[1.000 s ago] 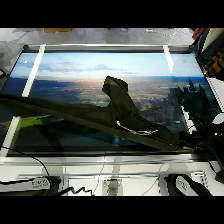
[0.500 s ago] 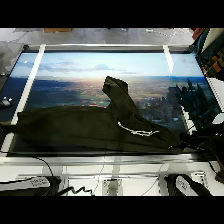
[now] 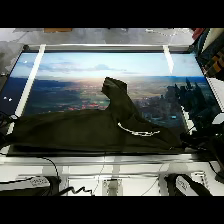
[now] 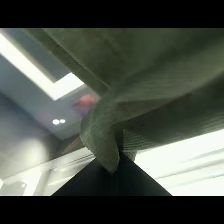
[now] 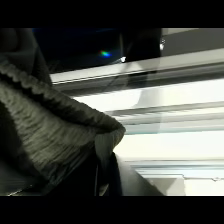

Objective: Fold the clothes and pants, and hang the long-sleeved shirts on hangers.

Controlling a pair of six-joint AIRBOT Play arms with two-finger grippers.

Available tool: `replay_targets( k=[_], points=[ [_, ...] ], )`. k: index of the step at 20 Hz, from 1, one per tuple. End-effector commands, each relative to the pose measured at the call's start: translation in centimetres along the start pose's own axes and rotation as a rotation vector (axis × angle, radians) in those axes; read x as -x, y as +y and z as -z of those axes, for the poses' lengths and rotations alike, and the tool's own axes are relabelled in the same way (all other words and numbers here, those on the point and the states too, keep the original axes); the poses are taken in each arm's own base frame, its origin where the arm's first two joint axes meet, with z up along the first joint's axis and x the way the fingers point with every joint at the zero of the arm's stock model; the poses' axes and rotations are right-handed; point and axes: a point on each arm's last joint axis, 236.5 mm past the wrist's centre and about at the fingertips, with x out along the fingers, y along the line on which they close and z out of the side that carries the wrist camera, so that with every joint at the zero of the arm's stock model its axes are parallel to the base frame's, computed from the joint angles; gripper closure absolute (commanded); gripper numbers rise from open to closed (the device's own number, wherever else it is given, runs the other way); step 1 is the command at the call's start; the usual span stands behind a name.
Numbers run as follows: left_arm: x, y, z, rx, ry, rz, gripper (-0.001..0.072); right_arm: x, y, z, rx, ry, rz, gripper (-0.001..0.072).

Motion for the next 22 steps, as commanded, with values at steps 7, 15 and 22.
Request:
replay_targets(
  k=[7, 15, 22],
  points=[
    [-0.2, 1.9, -0.1, 0.029, -0.006, -0.086, 0.0298, 0.0, -0.7, 0.1, -0.040, 0.002, 0.027, 0.0666],
    [0.1, 3.0, 1.3, 0.008, 0.059, -0.134, 0.0183, 0.0, -0.1, 0.3, -0.040, 0.013, 0.003, 0.0291],
    [3.7, 9.0, 2.7, 0.713, -0.064, -0.375, 0.0357, 0.4, -0.6, 1.3, -0.035, 0.055, 0.026, 0.0291]
  ],
)
